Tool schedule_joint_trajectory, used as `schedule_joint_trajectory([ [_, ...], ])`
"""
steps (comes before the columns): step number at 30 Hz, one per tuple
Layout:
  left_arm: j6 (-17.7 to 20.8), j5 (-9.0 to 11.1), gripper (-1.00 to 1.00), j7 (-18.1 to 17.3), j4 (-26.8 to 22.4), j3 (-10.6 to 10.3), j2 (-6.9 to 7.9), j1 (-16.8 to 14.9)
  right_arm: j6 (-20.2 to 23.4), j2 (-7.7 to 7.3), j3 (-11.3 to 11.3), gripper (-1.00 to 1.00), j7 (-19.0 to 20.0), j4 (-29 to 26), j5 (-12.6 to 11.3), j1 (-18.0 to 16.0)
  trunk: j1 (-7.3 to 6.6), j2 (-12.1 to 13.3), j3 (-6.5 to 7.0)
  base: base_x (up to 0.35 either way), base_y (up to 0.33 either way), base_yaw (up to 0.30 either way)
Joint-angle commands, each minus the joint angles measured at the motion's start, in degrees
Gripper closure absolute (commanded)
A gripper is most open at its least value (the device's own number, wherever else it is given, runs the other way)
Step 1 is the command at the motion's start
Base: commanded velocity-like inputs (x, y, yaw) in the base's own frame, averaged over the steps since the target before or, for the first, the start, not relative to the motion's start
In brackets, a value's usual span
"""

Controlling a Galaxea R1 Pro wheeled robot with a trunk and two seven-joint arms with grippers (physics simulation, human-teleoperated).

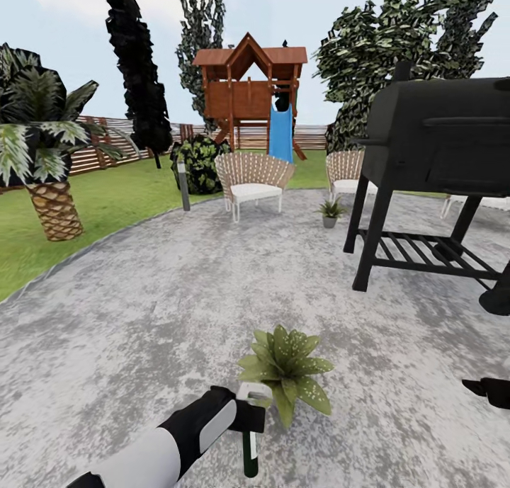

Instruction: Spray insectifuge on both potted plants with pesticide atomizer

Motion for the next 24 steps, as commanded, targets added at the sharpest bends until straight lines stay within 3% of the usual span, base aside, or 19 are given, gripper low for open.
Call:
schedule_joint_trajectory([
  [1,-0.08,0.02,1.00,0.00,-0.02,0.03,0.00,0.00,-0.06,0.00,0.02,-1.00,0.02,0.00,0.02,0.00,0.02,-0.02,-0.23,0.000,0.000,-0.177],
  [13,-0.51,-0.05,1.00,0.00,-0.52,0.04,0.00,0.00,-0.09,0.00,0.02,-1.00,0.05,0.00,0.02,0.00,0.33,-0.18,-2.89,0.000,0.000,-0.015],
  [14,-0.92,-0.06,1.00,0.00,-0.57,0.04,0.00,0.00,-0.09,0.00,0.00,-1.00,0.04,0.00,0.02,0.00,0.36,-0.19,-3.11,0.000,0.000,0.000],
  [16,-6.37,-0.04,1.00,0.33,-0.52,-0.01,0.06,0.00,-0.13,0.03,0.00,-1.00,0.00,0.00,0.00,0.00,0.41,-0.22,-3.55,0.000,0.000,0.000],
  [18,-8.69,0.01,1.00,0.29,-0.48,-0.04,0.11,0.00,-0.88,0.26,-0.14,-1.00,-0.05,0.16,0.08,0.00,0.46,-0.25,-4.00,0.000,0.000,0.000],
  [24,-8.55,0.17,1.00,0.06,0.35,-0.03,0.26,0.00,-2.29,0.44,-0.54,-1.00,0.04,0.31,0.29,0.00,0.49,-0.26,-4.22,0.000,0.000,0.000],
])
